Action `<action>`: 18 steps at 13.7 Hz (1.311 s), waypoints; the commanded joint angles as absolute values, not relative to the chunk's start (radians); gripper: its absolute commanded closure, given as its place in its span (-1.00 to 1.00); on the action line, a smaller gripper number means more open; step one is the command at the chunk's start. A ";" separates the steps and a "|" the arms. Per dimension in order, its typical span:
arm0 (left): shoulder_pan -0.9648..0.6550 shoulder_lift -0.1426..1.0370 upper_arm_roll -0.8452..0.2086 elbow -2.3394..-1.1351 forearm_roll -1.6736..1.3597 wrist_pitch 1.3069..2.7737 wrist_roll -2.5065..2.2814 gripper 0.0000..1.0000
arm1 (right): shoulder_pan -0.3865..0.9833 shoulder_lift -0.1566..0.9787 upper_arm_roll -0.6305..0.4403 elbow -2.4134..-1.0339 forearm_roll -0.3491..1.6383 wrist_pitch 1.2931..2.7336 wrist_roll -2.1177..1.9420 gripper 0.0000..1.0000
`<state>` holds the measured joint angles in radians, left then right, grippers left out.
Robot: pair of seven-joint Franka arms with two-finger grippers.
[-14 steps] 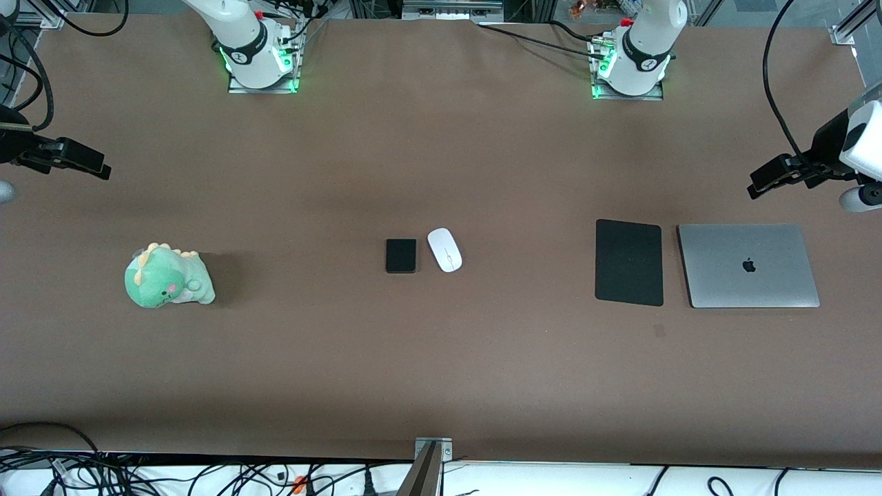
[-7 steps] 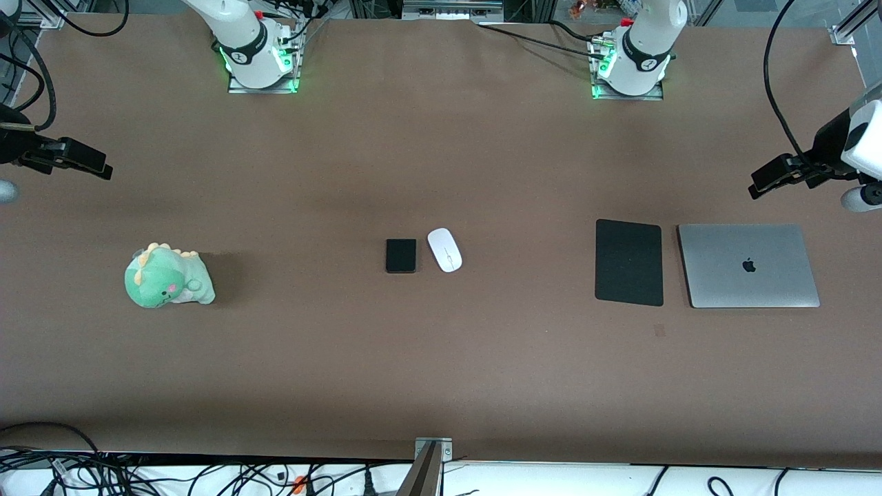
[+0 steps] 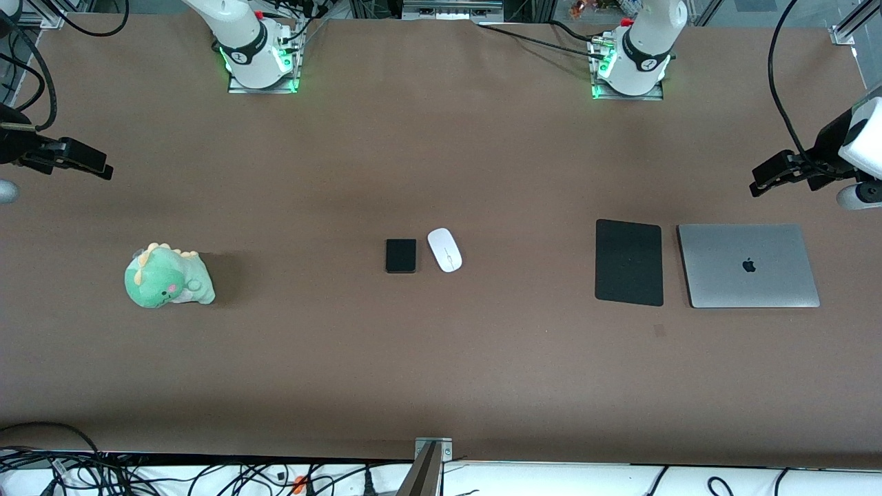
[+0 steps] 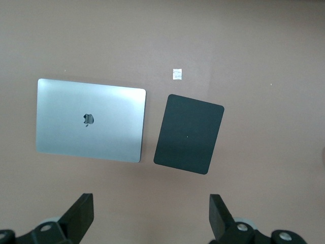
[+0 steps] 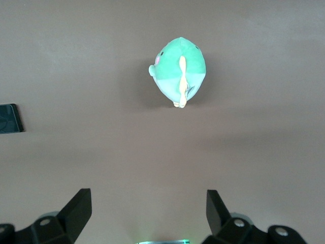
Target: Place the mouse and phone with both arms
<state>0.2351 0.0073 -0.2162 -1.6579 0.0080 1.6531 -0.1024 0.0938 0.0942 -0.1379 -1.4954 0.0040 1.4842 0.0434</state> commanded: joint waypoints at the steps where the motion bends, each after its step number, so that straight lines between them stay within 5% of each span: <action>1: 0.239 0.011 -0.221 -1.637 0.037 1.643 -0.066 -1.00 | 0.092 0.092 -0.130 -1.486 -0.006 1.480 0.041 -1.00; 18: 0.227 0.058 -0.236 -1.609 0.061 1.638 -0.069 -1.00 | 0.091 0.094 -0.135 -1.485 -0.002 1.480 0.044 -1.00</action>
